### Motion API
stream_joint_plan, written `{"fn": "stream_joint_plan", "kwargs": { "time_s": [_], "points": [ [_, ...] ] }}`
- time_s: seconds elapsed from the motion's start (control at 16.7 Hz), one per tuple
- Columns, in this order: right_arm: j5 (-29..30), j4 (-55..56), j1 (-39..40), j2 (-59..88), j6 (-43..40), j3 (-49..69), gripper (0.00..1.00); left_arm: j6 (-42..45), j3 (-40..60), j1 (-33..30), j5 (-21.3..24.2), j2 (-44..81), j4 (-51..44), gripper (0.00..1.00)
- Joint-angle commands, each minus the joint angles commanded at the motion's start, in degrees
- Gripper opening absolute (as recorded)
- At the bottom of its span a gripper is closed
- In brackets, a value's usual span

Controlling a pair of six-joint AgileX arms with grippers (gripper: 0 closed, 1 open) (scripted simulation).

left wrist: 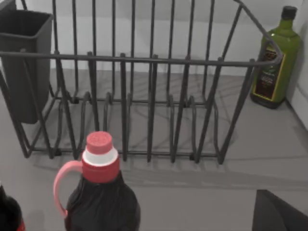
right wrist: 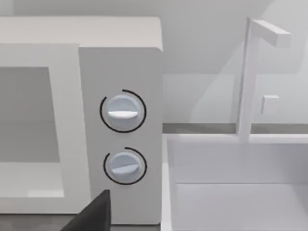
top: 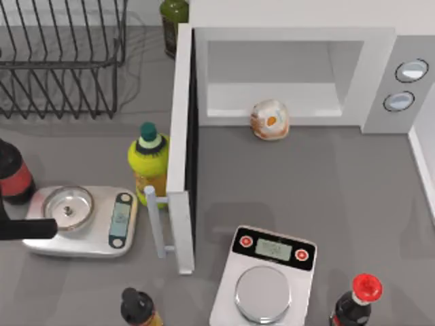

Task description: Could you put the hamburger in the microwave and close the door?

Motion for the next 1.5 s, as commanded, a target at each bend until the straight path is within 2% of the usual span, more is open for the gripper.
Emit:
{"fn": "stream_joint_plan", "kwargs": {
  "time_s": [0.48, 0.78, 1.2, 1.5],
  "points": [
    [0.0, 0.0, 0.0, 0.0, 0.0, 0.0, 1.0, -13.34, 25.99, -10.93, -4.47, 32.21, -22.75, 0.0],
    [0.0, 0.0, 0.0, 0.0, 0.0, 0.0, 1.0, -17.95, 34.76, -14.07, -5.18, 42.15, -31.16, 0.0],
    [0.0, 0.0, 0.0, 0.0, 0.0, 0.0, 1.0, -18.05, 34.05, -13.91, -5.11, 42.82, -30.44, 0.0],
    [0.0, 0.0, 0.0, 0.0, 0.0, 0.0, 1.0, -17.92, 26.08, -13.92, -5.07, 46.41, -18.27, 0.0]
  ]
}}
